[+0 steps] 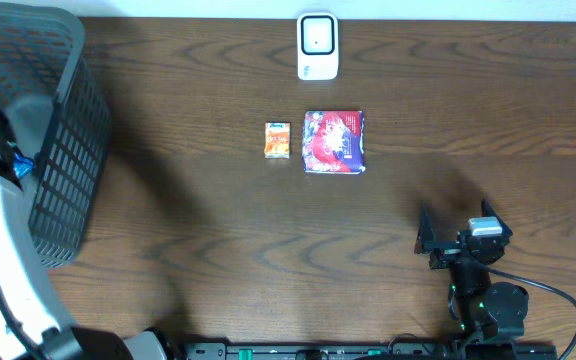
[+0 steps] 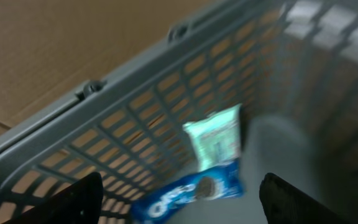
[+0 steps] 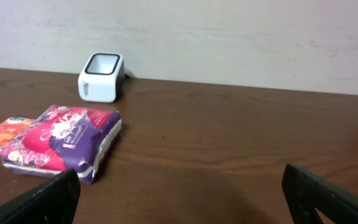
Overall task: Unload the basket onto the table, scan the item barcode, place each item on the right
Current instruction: 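Reach the left gripper into the basket and grasp the blue Oreo pack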
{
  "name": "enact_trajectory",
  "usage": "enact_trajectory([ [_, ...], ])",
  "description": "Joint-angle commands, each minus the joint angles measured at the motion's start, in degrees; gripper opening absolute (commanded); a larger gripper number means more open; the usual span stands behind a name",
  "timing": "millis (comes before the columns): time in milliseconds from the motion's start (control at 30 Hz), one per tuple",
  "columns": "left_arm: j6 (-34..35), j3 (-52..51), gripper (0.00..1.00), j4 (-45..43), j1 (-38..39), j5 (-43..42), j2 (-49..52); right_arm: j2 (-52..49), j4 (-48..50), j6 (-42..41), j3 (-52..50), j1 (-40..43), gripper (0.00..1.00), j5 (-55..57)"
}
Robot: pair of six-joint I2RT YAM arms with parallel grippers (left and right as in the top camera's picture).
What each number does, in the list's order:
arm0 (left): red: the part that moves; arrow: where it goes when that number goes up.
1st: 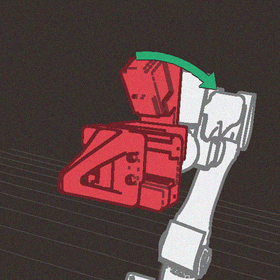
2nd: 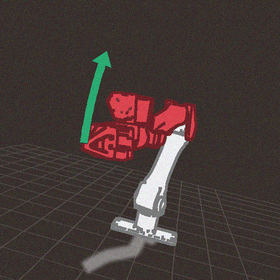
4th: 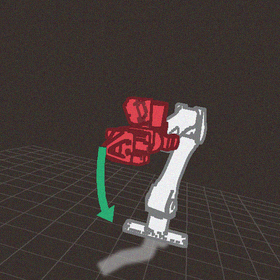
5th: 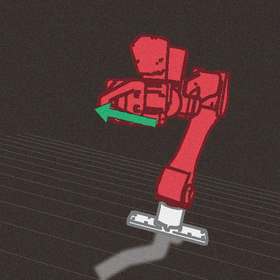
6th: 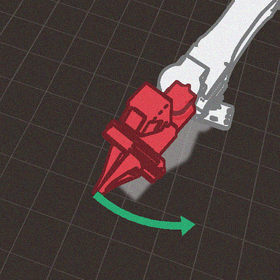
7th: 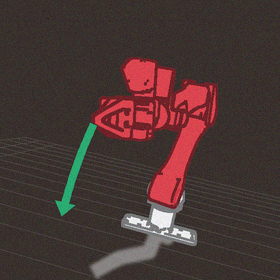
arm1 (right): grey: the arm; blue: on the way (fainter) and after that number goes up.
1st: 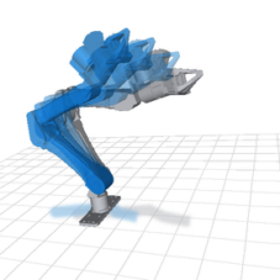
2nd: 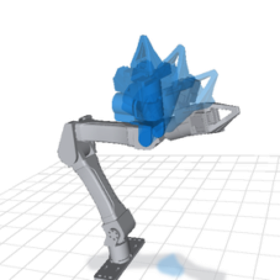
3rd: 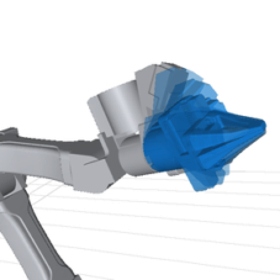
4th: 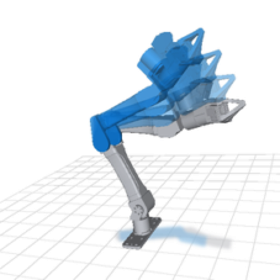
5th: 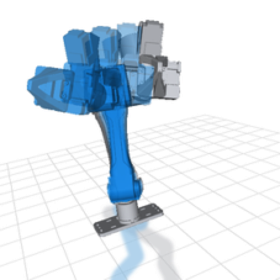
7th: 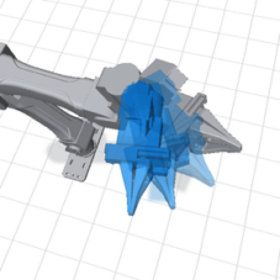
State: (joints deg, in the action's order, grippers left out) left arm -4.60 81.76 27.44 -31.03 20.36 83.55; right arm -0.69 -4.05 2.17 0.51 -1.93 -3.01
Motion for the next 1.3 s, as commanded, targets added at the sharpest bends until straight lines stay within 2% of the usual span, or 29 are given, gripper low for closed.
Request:
enact_trajectory([
  [0,-9.64,-2.73,0.81,0.61,-3.06,1.38,4.66,0.37,-0.11,0.68,-0.15,0.44,0.99,-0.15],
  [300,-21.51,-4.52,0.81,0.52,-6.27,-0.39,15.19,0.37,-0.11,0.68,-0.15,0.44,0.99,-0.15],
  [433,-21.99,-4.52,0.81,-0.02,-8.13,-8.61,19.52,0.37,-0.13,0.68,-0.15,0.44,0.99,-0.15],
  [567,-23.52,-4.52,0.77,-1.95,-10.25,-11.43,23.56,0.37,-0.13,0.68,-0.15,0.44,0.99,-0.13],
  [733,-26.47,-4.52,0.78,-2.23,-12.15,-19.15,28.28,0.37,-0.13,0.68,-0.15,0.44,0.99,-0.13],
  [933,-26.45,-4.52,0.77,-7.23,-12.96,-19.96,32.11,0.37,-0.11,0.68,-0.15,0.44,0.99,-0.15],
  [1000,-26.45,-4.52,0.67,-7.82,-13.05,-20.11,32.57,0.37,-0.13,0.68,-0.15,0.44,0.99,-0.15],
  [1033,-26.45,-4.52,0.51,-7.78,-13.05,-20.9,32.96,0.37,-0.13,0.68,-0.15,0.44,0.99,-0.13],
  [1067,-26.43,-4.52,0.42,-7.39,-13.05,-21.53,33.07,0.37,-0.11,0.68,-0.15,0.44,0.99,-0.15],
  [1100,-26.29,-4.52,0.34,-6.88,-13.05,-22.71,33.18,0.37,-0.13,0.68,-0.15,0.44,0.99,-0.13],
  [1167,-26.21,-4.52,0.26,-5.09,-13.05,-25.4,33.27,0.37,-0.11,0.68,-0.15,0.44,0.99,-0.15],
  [1200,-26.18,-4.52,0.13,-4.13,-13.05,-26.38,33.27,0.37,-0.11,0.68,-0.15,0.44,0.99,-0.13],
  [1233,-26.12,-4.52,0.08,-3.1,-13.05,-26.97,33.27,0.37,-0.13,0.68,-0.15,0.44,0.99,-0.13],
  [1267,-25.4,-4.52,0.08,-1.92,-13.05,-27.08,33.27,0.37,-0.13,0.68,-0.15,0.44,0.99,-0.13],
])
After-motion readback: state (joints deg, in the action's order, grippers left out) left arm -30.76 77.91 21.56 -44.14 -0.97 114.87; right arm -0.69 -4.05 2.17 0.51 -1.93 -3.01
